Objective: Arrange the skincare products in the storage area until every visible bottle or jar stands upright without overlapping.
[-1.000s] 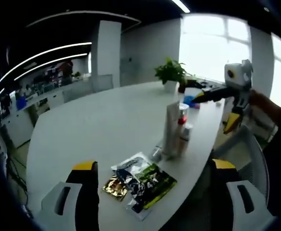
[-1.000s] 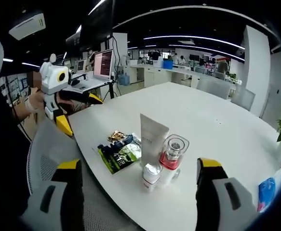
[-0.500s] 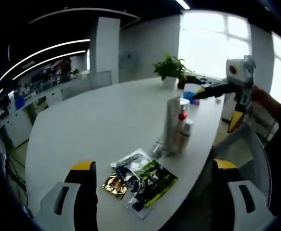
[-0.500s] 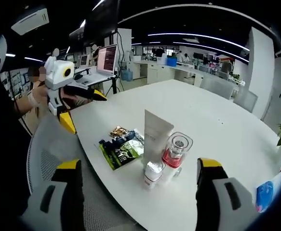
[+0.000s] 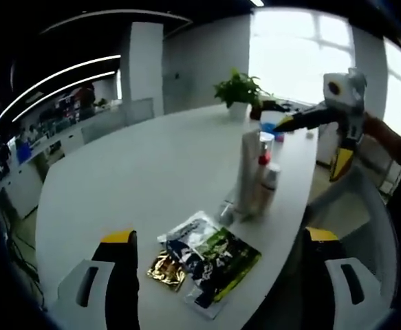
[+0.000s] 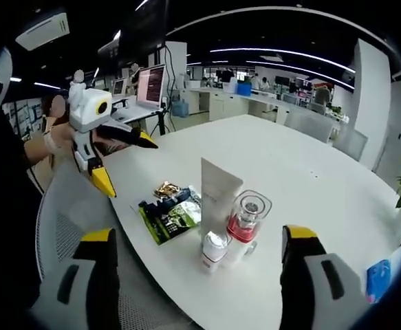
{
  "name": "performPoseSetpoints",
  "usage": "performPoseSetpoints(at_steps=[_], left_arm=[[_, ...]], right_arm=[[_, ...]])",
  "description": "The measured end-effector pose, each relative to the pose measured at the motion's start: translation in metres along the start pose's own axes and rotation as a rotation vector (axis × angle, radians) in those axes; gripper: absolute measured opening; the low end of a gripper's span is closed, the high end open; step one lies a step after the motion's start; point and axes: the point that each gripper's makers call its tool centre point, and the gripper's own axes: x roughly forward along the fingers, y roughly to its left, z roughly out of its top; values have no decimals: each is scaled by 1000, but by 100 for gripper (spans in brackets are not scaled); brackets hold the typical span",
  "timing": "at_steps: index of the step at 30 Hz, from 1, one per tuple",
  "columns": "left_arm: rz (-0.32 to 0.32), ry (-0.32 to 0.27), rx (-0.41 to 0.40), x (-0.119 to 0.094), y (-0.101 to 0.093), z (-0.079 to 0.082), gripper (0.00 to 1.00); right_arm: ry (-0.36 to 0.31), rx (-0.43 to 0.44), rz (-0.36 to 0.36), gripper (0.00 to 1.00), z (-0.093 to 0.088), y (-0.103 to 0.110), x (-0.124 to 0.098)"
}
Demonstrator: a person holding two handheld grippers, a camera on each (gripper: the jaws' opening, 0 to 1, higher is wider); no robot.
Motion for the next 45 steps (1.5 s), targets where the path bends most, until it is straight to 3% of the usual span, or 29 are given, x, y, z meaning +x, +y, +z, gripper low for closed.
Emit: performPoseSetpoints(at_steps=[7,21,26,32,36,40,45], left_arm=[[-28,23,26,16,2,2,97],[-94,43,97,58,5,0,97],[-119,55,104,72,4,-5,86],[-200,49,118,93,-4,-4,71],[-223,72,161,107,-7,-9,55],[-264,89,192,116,-13,-14,49],[-271,116,240,128,-13,-21,40]], right_arm=[[-5,6,8,99,1,-1,1],[16,25,25,84,-8,-5,6],[15,36,19,80,-10,-6,5],[33,43,20,77,-16,-9,4],[31,48,18,75,-18,-10,4],[32,57,28,75,-20,-8,5],[37,60,32,73,-22,-8,5]])
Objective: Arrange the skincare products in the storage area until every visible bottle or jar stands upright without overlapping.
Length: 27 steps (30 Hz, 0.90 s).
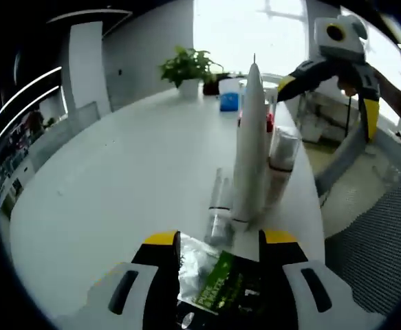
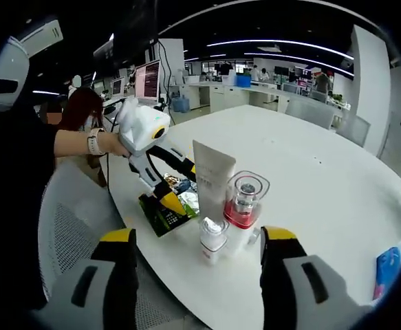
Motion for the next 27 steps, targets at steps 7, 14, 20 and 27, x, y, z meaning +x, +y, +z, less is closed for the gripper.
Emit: performPoseSetpoints(at_steps=[7,14,20,27], left_arm=[[-25,25,49,13,1,-5,32],[-67,55,69,25,-2,-10,28],[-83,81,87,32,-3,-16,27],[-105,101,91,36,-4,-22,23]], right_arm=[[-11,12,-12,71,2,-5,-3],[1,23,-11,70,-4,-6,-4],[4,35,-17,69,-6,-9,-6],[7,46,-16,68,-7,-9,-5]])
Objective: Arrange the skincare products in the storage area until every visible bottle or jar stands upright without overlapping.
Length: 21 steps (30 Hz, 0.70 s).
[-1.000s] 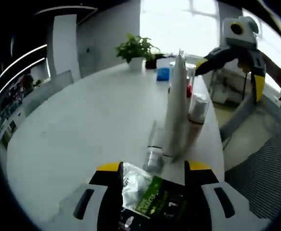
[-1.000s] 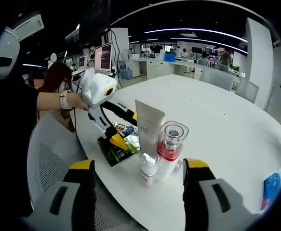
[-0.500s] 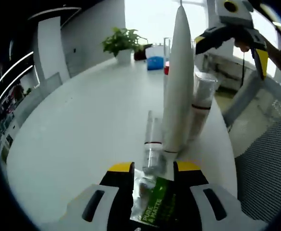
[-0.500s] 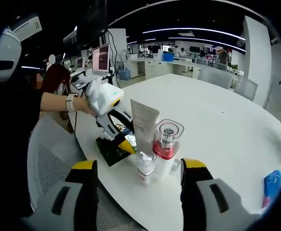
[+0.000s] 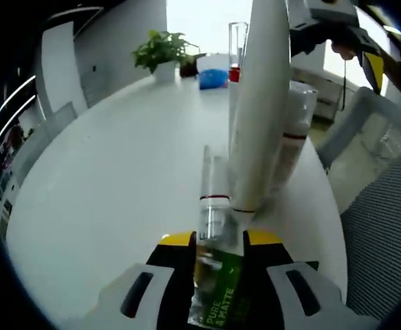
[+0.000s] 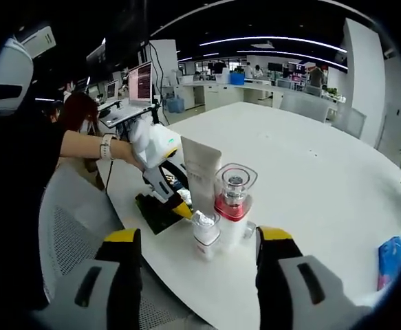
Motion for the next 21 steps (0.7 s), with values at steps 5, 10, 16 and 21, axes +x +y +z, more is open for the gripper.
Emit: performPoseSetpoints(at_steps=[5,10,16,21], left_arm=[[-10,-6,-8,3,1,0,21],[-15,-5,-20,5,1,-1,19],[-17,-1,-9,7,2,-2,19],[-23,-12,-19,8,2,-1,17]], right_arm=[[13,-3,4,67,-2,-1,0],[17,0,8,66,-3,-1,2],[18,10,13,66,-5,-1,4],[21,21,12,66,-7,-2,4]])
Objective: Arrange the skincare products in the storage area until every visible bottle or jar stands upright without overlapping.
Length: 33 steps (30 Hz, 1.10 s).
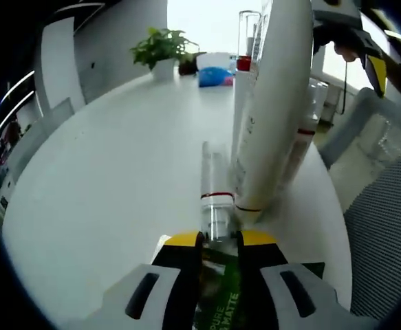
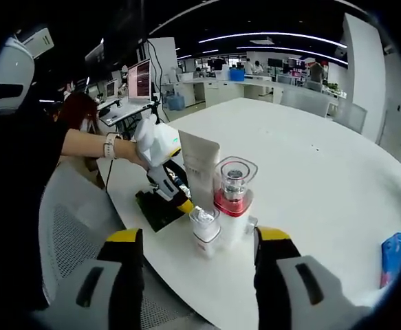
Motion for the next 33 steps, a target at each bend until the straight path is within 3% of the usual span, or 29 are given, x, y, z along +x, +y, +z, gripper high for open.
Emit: performPoseSetpoints(at_steps=[15,25,33], left_arm=[[22,-21,-58,0,7,1,15],[76,-78,-133,-19,15,12,14],[134,-84,-124,-34,18,13,14]], right_arm=[[-2,0,-2,64,1,-1,0],[-9,-8,3,64,2,3,0],[-25,-11,2,61,7,6,-3]])
